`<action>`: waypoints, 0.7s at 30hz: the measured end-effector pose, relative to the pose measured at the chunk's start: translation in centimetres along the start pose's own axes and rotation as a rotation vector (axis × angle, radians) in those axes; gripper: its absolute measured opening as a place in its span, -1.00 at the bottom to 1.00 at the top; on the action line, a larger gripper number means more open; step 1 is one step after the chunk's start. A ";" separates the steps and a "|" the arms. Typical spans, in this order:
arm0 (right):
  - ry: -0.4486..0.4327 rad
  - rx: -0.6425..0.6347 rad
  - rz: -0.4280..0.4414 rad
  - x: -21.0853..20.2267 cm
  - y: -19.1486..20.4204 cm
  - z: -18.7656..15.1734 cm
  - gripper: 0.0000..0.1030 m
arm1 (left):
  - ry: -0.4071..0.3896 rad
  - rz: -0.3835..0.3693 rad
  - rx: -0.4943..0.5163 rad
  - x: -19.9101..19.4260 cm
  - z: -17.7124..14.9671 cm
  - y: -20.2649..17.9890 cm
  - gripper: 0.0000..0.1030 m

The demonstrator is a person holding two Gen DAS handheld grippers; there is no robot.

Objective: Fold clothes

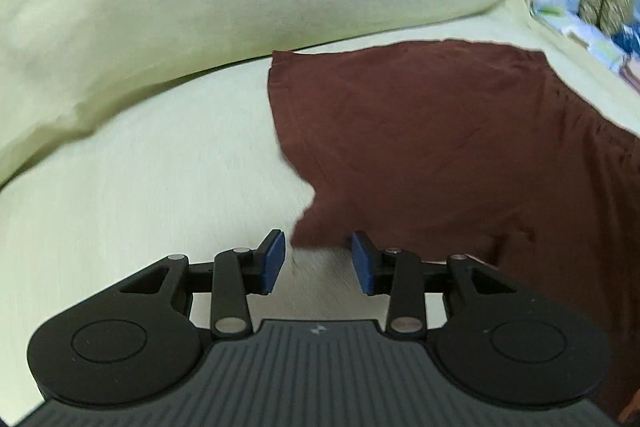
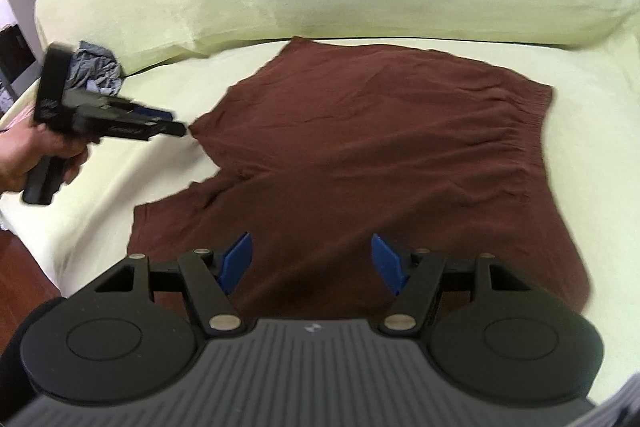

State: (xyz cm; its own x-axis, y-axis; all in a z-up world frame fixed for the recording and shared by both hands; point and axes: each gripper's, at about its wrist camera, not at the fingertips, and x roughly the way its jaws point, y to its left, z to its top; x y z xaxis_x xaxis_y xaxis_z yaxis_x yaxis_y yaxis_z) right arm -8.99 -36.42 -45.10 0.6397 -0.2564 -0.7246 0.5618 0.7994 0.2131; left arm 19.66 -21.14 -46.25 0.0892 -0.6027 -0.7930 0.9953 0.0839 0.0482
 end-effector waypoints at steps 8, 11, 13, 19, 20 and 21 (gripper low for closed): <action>0.016 -0.056 0.048 4.0 2.4 2.0 0.22 | 0.070 -0.184 0.036 3.1 1.4 1.7 -0.83; 0.020 -0.056 0.056 4.7 2.8 2.3 0.22 | 0.027 -0.195 0.081 1.7 1.0 1.3 -0.90; 0.028 -0.068 0.061 5.0 3.2 2.4 0.22 | -0.002 -0.201 0.079 0.6 0.6 1.5 -0.90; 0.040 -0.113 0.099 6.3 4.2 3.0 0.21 | -0.026 -0.172 0.059 0.4 -1.2 2.2 -0.90; 0.042 -0.122 0.108 6.6 4.5 3.1 0.21 | -0.034 -0.160 0.051 0.7 -1.3 2.2 -0.90; 0.046 -0.138 0.121 7.1 5.1 3.2 0.21 | -0.038 -0.153 0.045 0.8 -1.4 2.2 -0.89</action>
State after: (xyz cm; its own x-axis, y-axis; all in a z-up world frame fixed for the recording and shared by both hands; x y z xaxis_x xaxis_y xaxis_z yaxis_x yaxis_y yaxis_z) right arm 0.09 -35.94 -47.01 0.6715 -0.1312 -0.7293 0.4031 0.8905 0.2110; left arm 21.86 -20.35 -47.66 -0.0635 -0.6352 -0.7697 0.9980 -0.0462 -0.0442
